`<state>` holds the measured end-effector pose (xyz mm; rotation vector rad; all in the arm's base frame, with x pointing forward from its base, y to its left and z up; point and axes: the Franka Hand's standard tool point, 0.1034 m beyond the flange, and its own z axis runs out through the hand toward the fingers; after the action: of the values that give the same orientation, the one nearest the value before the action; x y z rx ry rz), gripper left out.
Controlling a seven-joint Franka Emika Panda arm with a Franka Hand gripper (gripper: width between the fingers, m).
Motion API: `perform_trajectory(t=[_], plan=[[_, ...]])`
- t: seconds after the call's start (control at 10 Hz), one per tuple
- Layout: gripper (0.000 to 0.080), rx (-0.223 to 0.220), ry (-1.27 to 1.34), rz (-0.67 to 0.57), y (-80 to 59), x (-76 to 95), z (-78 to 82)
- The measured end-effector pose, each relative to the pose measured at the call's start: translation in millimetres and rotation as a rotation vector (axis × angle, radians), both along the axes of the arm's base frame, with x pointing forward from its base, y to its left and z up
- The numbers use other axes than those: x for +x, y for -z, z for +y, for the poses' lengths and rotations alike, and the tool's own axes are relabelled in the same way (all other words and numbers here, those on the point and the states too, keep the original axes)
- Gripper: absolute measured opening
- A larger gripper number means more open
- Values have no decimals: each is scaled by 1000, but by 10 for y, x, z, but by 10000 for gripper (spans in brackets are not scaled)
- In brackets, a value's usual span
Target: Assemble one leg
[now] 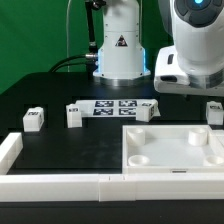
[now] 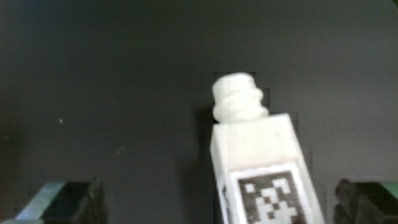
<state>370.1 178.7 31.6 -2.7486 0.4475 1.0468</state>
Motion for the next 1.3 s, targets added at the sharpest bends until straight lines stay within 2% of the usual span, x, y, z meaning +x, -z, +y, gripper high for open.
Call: perform_trajectory(t=[0.2, 0.5, 1.0, 1.1, 1.2, 1.3], plan=[[648, 19, -28, 5, 82, -65, 95], [648, 13, -23, -14, 182, -57, 113], [622, 18, -22, -12, 205, -57, 80], [444, 18, -21, -12, 205, -55, 75], [444, 17, -18, -12, 207, -50, 60], [286, 17, -16, -12, 207, -46, 52]])
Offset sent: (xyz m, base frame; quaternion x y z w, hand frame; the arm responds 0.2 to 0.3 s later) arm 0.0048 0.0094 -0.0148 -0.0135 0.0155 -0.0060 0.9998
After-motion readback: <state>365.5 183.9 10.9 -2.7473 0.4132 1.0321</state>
